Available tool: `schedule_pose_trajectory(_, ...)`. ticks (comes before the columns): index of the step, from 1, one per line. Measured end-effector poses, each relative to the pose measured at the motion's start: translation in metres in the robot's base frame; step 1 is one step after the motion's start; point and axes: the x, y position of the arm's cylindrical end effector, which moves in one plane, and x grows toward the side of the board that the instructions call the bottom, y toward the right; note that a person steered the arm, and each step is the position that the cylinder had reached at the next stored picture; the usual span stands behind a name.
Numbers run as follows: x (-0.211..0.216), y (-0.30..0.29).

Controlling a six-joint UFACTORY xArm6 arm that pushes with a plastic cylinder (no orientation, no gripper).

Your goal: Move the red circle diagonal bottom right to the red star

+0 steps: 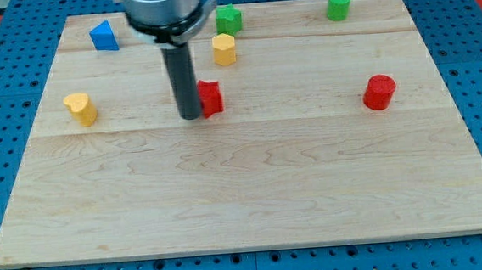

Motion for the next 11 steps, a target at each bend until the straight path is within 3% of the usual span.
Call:
schedule_pose_trajectory(2, -0.010, 0.039)
schedule_pose_trajectory(3, 0.041, 0.068)
schedule_pose_trajectory(4, 0.047, 0.110)
schedule_pose_trajectory(5, 0.076, 0.227)
schedule_pose_trajectory(6, 0.038, 0.331)
schedule_pose_trajectory(7, -0.007, 0.327)
schedule_pose_trajectory(8, -0.010, 0.283)
schedule_pose_trajectory(10, 0.032, 0.141)
schedule_pose_trajectory(11, 0.000, 0.171)
